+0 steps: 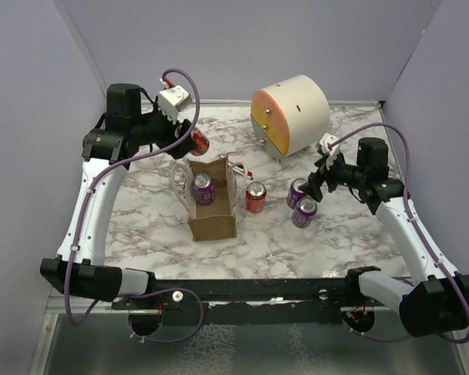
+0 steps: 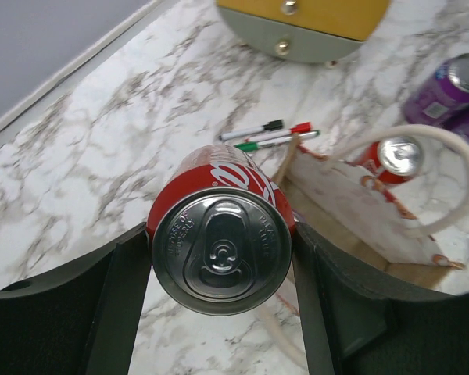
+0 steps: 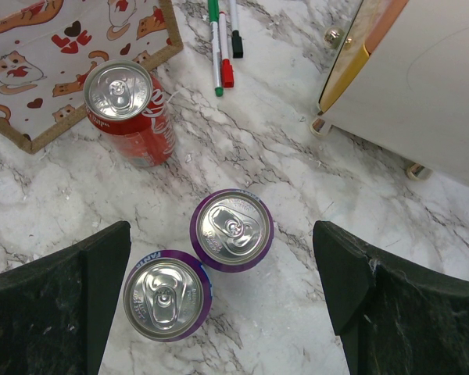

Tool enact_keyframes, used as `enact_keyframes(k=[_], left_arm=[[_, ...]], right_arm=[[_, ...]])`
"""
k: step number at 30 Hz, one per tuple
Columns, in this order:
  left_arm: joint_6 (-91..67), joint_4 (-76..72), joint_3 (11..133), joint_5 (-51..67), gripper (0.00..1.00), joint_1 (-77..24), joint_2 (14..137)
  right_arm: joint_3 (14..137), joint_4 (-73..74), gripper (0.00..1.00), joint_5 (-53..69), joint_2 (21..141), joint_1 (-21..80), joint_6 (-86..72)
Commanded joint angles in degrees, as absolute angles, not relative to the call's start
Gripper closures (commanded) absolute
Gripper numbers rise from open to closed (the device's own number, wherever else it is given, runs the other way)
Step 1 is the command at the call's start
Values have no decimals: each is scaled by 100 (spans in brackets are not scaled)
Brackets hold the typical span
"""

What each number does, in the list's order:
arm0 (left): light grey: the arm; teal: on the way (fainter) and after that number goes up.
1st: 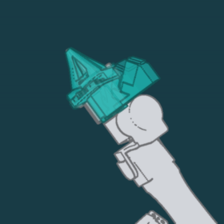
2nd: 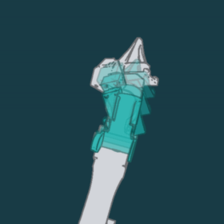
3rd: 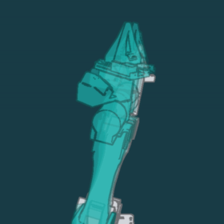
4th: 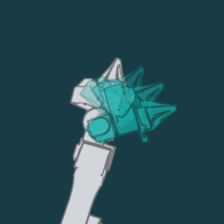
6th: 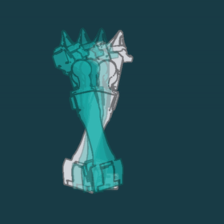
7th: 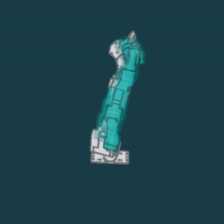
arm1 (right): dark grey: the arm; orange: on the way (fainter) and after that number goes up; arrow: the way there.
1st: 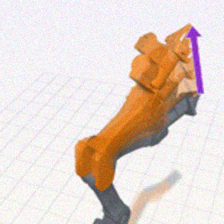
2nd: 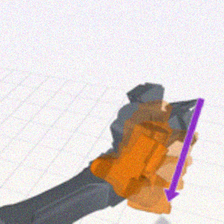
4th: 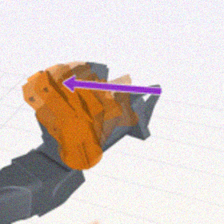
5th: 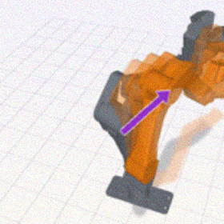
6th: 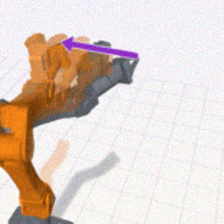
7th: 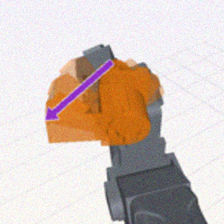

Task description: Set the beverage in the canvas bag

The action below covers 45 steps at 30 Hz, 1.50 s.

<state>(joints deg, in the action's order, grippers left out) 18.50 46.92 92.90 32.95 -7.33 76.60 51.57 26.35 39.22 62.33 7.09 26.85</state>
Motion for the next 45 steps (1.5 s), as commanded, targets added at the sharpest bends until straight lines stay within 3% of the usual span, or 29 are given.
enact_keyframes(k=[1, 17, 45], left_arm=[[2123, 4663, 9315, 4070, 100, -1169, 7478], [2974, 4990, 8274, 3169, 100, -2858, 7873], [2232, 3388, 7386, 2074, 100, -2999, 8624]], right_arm=[[5133, 2500, 1, 3886, 6223, 738, 2742], [5106, 2496, 1, 3852, 6219, 738, 2743], [5099, 2505, 1, 3861, 6227, 738, 2765]])
